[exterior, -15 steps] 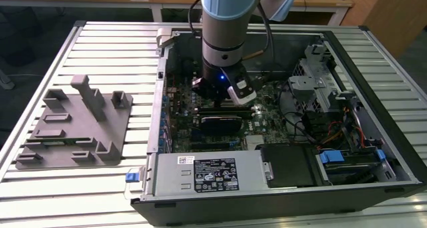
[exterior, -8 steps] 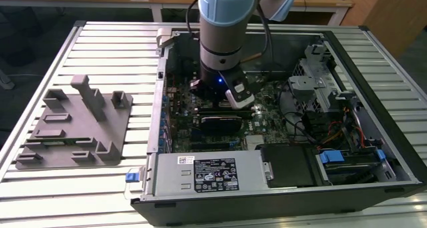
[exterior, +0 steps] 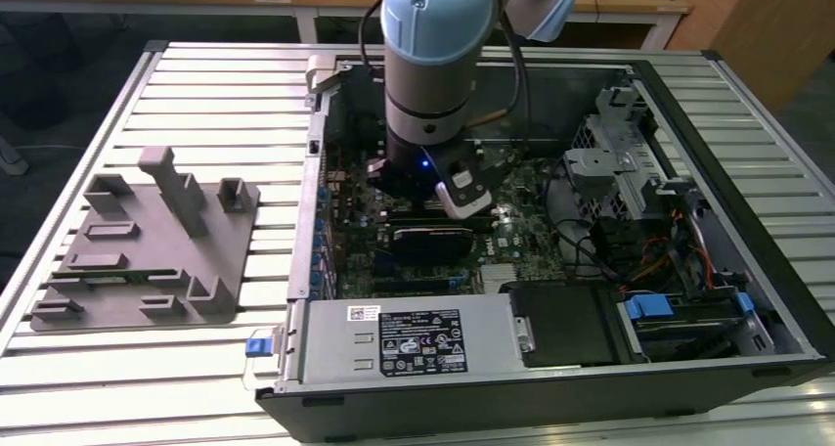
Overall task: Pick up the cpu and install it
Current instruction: 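Install the second cpu locking lever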
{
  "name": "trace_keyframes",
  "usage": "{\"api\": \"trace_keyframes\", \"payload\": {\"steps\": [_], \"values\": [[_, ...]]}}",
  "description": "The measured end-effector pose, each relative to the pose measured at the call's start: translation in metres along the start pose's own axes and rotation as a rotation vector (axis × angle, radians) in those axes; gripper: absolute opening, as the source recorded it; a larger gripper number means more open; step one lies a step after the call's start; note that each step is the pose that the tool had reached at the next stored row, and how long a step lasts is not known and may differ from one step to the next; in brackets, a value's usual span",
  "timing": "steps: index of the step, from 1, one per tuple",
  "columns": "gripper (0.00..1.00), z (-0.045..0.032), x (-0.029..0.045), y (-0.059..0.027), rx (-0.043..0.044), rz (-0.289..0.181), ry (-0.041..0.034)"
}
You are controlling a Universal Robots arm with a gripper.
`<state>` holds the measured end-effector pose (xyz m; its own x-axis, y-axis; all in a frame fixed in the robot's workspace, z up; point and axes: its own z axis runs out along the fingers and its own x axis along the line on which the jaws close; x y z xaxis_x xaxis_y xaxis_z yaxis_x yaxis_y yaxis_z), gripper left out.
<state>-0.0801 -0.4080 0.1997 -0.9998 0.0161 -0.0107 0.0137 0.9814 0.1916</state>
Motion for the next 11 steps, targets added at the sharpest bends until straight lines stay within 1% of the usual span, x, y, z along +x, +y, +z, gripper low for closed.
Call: {"api": "trace_keyframes", "payload": {"steps": [1,2,5,7,11], "values": [[0.11,0.0003,0.0009,-0.0004,-0.0078,0.0,0.0001],[0.11,0.0006,0.0018,-0.0008,-0.0136,0.0,0.0003],[0.11,0.0018,0.0043,-0.0018,-0.0246,0.0,0.0004],[0.11,0.0024,0.0052,-0.0019,-0.0302,0.0,0.0005],[0.11,0.0041,0.0054,-0.0022,-0.0472,0.001,0.0007]]}}
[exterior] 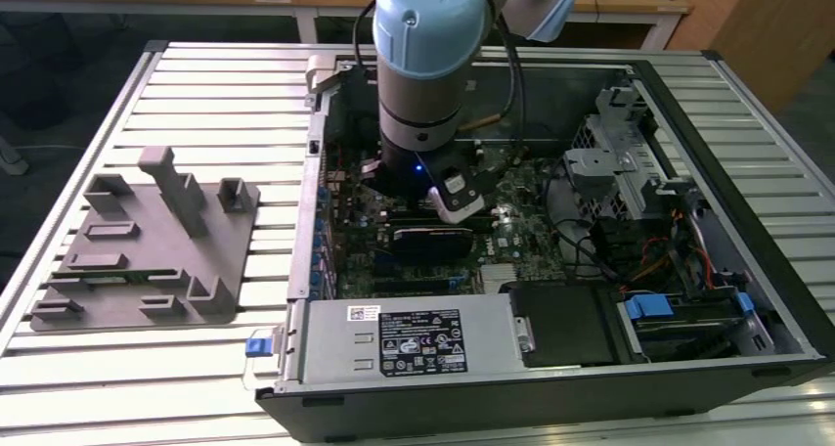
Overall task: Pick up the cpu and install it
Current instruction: 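Install the second cpu locking lever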
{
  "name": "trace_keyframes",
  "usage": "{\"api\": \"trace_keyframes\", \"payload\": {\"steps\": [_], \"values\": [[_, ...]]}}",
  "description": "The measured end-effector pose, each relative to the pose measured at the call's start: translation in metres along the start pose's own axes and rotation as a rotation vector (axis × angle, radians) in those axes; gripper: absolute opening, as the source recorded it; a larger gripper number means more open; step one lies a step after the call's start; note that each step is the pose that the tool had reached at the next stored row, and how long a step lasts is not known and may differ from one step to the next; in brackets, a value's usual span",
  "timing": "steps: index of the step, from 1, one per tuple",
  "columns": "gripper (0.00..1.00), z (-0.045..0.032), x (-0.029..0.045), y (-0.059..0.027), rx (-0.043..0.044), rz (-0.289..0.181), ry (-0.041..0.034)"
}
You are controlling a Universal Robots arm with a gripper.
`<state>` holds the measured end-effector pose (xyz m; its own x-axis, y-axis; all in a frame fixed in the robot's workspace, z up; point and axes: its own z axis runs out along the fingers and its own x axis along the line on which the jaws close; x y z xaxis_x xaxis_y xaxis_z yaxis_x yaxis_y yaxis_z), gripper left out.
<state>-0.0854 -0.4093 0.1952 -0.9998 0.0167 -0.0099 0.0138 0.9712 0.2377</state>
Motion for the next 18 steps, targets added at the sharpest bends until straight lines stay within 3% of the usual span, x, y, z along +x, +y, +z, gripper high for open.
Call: {"api": "trace_keyframes", "payload": {"steps": [6,12,18], "values": [[0.11,0.0022,0.0,-0.0005,-0.0143,0.0,0.0001],[0.11,0.0057,0.0001,-0.0015,-0.0185,0.0,0.0005],[0.11,0.0034,-0.0002,-0.0006,-0.0174,0.0,-0.0006]]}}
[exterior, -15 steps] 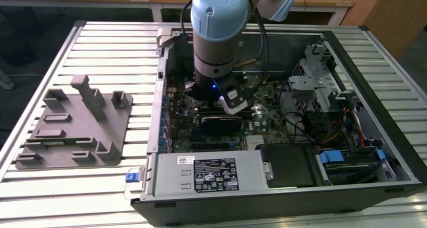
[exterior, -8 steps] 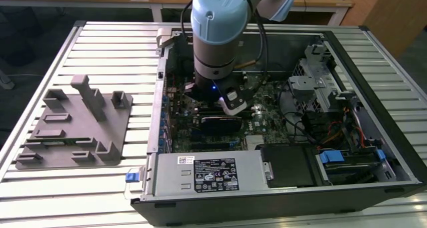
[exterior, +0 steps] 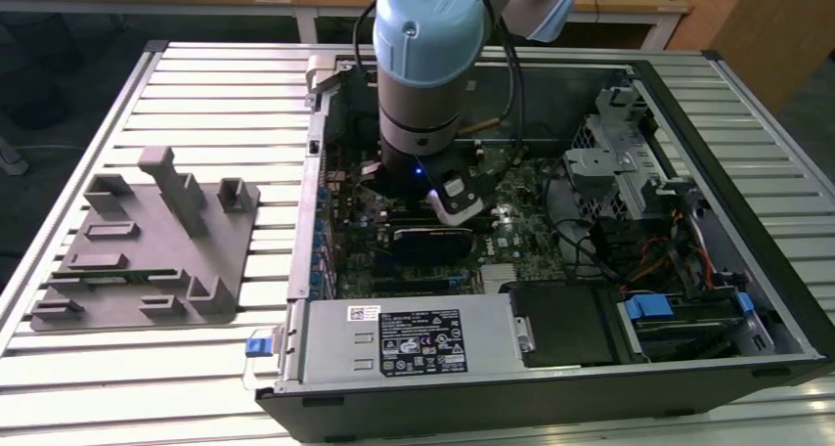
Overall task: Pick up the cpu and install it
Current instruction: 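Install the second cpu locking lever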
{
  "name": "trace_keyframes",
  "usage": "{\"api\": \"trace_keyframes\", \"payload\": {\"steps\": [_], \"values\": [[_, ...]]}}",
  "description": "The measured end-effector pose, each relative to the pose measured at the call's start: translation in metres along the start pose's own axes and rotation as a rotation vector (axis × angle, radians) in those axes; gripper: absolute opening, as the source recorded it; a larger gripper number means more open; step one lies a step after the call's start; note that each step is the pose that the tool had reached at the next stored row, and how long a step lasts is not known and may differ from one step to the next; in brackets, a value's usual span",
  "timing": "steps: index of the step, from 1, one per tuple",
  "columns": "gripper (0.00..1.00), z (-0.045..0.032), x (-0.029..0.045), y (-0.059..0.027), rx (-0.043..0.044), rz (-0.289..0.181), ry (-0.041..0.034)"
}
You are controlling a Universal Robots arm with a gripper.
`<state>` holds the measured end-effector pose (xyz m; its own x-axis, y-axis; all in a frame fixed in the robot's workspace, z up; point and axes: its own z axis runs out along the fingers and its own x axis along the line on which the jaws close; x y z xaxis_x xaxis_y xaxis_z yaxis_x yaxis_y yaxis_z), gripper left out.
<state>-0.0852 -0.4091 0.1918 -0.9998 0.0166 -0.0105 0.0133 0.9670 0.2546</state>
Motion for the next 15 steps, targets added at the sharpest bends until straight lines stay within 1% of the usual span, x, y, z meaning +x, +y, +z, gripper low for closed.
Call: {"api": "trace_keyframes", "payload": {"steps": [3,4,5,8,10,12,13,15], "values": [[0.11,-0.0037,0.0001,0.0007,0.0137,0.0,-0.0003],[0.11,-0.0041,0.0001,0.0009,0.0161,0.0,-0.0007],[0.11,-0.0042,0.0001,0.0009,0.0178,0.0,-0.0014],[0.11,-0.0041,0.0007,0.001,0.018,-0.001,-0.0023],[0.11,-0.004,0.001,0.001,0.0145,-0.001,-0.002],[0.11,-0.0036,0.0014,0.001,0.0082,0.0,-0.0021],[0.11,-0.0034,0.0016,0.001,0.0025,0.0,-0.0021],[0.11,-0.0031,0.0019,0.0009,-0.0128,0.0,-0.0018]]}}
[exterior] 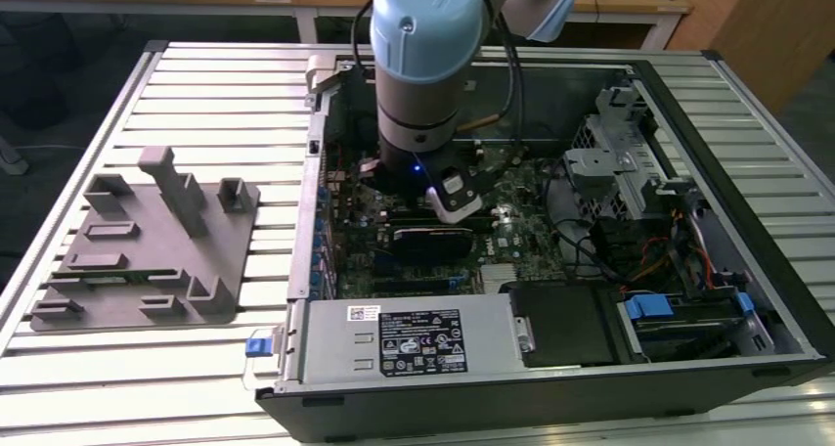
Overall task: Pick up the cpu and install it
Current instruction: 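Install the second cpu locking lever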
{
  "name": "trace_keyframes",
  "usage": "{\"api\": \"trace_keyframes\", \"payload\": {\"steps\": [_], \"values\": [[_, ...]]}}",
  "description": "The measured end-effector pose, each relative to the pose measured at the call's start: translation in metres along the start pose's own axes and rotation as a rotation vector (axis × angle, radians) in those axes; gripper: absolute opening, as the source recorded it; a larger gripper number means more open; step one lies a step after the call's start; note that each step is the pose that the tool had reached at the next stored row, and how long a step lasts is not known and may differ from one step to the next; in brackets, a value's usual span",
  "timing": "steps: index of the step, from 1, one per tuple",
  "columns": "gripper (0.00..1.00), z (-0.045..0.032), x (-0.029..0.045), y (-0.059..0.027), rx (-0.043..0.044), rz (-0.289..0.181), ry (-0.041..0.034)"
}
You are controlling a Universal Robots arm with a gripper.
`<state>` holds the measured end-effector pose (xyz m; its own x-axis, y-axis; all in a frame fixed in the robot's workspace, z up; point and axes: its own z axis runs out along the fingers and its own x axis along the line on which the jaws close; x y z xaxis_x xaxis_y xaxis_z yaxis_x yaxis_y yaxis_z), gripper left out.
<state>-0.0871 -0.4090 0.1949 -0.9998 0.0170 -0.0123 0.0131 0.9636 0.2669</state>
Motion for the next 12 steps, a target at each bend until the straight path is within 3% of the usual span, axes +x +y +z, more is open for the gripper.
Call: {"api": "trace_keyframes", "payload": {"steps": [8,10,12], "values": [[0.11,0.0045,0.001,-0.0013,-0.0129,0.0,0.0002],[0.11,0.0046,0.0009,-0.0012,-0.0129,0.0,0.0001],[0.11,0.0046,0.0008,-0.0012,-0.0061,0.0,0.0001]]}}
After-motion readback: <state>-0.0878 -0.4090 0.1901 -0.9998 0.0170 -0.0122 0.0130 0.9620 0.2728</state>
